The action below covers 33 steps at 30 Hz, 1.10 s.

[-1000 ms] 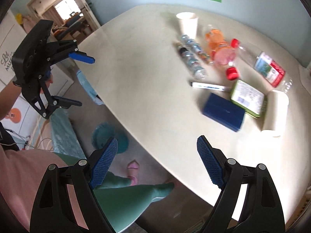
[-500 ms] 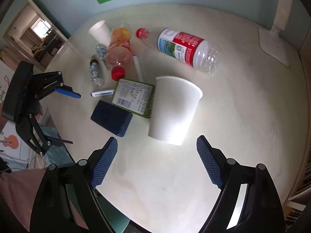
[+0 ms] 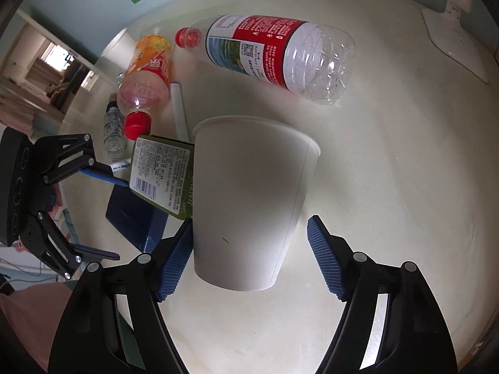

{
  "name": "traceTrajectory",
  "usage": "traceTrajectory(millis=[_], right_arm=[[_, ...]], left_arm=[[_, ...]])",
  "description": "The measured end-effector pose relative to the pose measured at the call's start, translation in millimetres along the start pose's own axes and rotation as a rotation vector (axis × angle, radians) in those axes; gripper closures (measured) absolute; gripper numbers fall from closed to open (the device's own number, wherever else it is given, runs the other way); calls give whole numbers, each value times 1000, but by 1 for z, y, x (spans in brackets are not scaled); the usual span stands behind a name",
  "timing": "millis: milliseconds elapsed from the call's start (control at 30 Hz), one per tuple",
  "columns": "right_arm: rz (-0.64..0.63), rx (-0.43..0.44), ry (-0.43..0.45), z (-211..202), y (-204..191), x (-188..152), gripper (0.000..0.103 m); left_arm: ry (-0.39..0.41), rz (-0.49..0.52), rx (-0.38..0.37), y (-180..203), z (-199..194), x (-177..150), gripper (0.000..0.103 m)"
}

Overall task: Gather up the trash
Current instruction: 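Grasp the white paper cup with the right tool while the left tool grasps the dark blue box, then carry the paper cup and dark blue box over the teal bin with both tools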

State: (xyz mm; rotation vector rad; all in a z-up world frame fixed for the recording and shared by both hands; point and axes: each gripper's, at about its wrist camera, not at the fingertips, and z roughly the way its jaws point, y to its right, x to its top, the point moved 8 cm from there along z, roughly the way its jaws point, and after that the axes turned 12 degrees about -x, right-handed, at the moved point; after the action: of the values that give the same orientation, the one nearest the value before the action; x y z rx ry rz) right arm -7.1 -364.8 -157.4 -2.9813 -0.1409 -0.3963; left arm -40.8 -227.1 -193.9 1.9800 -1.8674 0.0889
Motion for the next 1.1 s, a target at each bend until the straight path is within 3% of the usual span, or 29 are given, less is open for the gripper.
traceTrajectory(millis=[133,233,267,700,933,1100], right_arm=[[-17,6,0,4,3,-1,34],[-6,12,3,4,7,3,42],[0,9,4,3,9,4,43],[-9,-10,33,-36,31,-4,44],[-80,2,33,-48,16,-10,44],[-143,63,53,-59,-12,-10,44]], left_arm=[[-42,-8,3,-6,12,-6,34],[-27,0,-20,-5,10,-4,50],[-31,-6,-34,-8,10,1,51],[28,-26,-32,-7,-17,7,52],[36,-62,-15,1,-31,-7,52],[86,-126,36,5,-54,-19,52]])
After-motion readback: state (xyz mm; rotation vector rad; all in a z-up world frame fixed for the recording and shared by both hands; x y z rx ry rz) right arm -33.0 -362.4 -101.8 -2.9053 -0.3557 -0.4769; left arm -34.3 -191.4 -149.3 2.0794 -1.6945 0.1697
